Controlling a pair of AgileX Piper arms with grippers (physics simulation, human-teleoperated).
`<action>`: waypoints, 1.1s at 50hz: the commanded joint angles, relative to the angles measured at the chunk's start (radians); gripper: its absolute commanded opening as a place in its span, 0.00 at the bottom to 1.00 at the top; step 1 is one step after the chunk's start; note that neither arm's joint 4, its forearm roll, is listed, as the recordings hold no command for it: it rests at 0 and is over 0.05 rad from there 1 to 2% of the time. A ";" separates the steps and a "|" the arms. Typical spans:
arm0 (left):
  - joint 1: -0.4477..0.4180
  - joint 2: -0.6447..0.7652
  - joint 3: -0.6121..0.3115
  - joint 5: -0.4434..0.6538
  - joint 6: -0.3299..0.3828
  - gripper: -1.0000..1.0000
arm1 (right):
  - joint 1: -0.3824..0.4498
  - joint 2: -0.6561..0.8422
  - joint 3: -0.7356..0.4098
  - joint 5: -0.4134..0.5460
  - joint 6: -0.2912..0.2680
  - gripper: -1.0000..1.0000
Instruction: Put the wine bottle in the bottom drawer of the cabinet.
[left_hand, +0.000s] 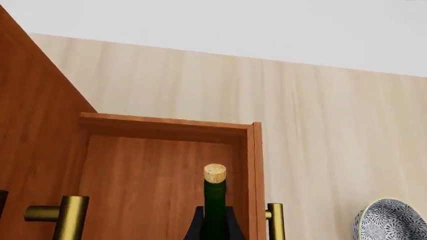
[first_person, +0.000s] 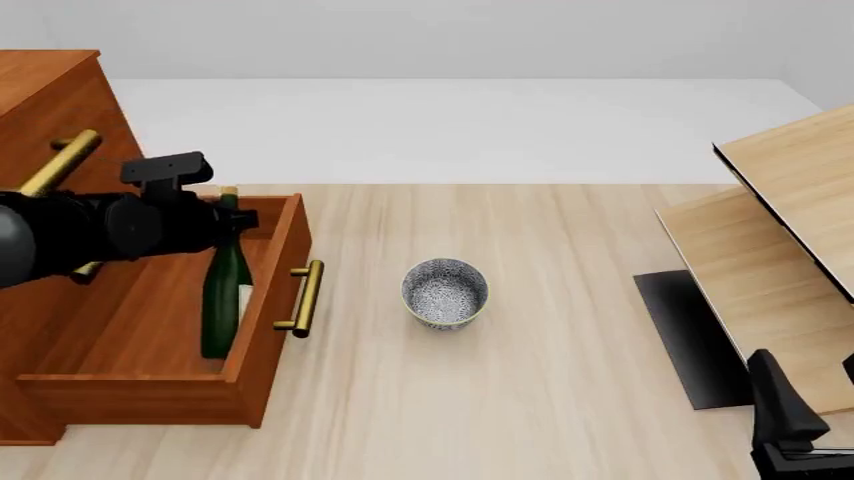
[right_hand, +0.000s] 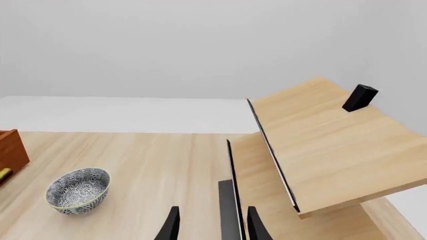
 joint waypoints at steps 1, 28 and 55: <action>0.012 0.083 0.048 -0.003 0.003 0.00 | -0.002 0.000 0.000 0.001 0.002 1.00; 0.021 0.140 0.035 -0.027 0.009 0.00 | -0.004 0.000 0.000 0.002 0.005 1.00; 0.024 0.131 0.053 -0.040 0.009 0.00 | -0.005 0.000 0.000 0.000 0.001 1.00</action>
